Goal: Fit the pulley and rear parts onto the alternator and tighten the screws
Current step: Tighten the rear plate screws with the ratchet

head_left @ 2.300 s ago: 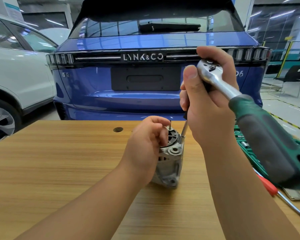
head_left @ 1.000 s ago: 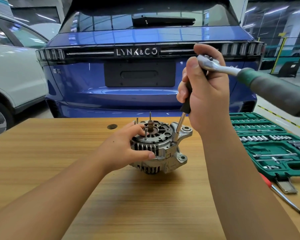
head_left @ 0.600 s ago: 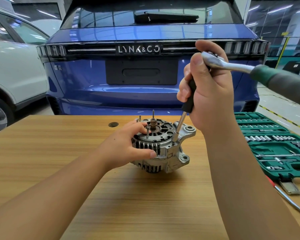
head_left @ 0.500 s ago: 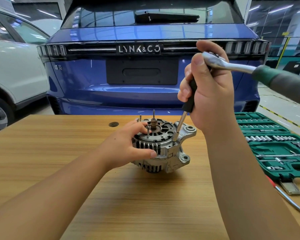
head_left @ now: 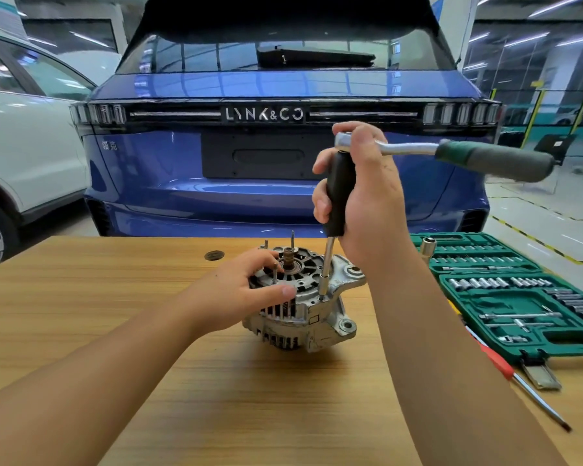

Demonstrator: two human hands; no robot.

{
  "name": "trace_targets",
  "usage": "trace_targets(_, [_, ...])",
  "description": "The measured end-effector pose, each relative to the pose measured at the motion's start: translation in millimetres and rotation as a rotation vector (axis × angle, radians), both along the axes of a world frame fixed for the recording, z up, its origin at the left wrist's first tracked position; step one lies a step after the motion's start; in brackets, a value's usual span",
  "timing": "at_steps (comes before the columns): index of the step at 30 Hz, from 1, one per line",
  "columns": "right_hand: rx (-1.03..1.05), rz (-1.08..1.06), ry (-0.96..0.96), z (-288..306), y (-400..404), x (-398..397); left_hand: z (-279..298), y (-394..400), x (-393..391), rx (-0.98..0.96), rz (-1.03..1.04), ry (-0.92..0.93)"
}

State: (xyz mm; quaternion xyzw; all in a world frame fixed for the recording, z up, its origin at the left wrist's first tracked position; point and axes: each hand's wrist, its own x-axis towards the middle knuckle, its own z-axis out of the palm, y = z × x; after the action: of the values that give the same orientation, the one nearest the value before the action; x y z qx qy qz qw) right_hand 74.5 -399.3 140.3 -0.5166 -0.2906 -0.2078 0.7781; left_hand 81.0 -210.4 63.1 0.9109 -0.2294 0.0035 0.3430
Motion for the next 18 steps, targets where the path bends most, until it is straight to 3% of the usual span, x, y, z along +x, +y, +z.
trace_targets(6, [0.050, 0.132, 0.189, 13, -2, -3, 13, -24, -14, -0.122, 0.038, -0.271])
trace_targets(10, [0.067, 0.191, 0.260, 18, 6, -6, 10, -42, -20, -0.222, 0.039, -0.300])
trace_targets(14, [0.068, 0.217, 0.289, 19, 14, -8, -3, -52, -20, -0.011, 0.085, -0.341])
trace_targets(18, [0.069, 0.219, 0.259, 18, 13, -9, -18, -58, -22, -0.065, 0.097, -0.476])
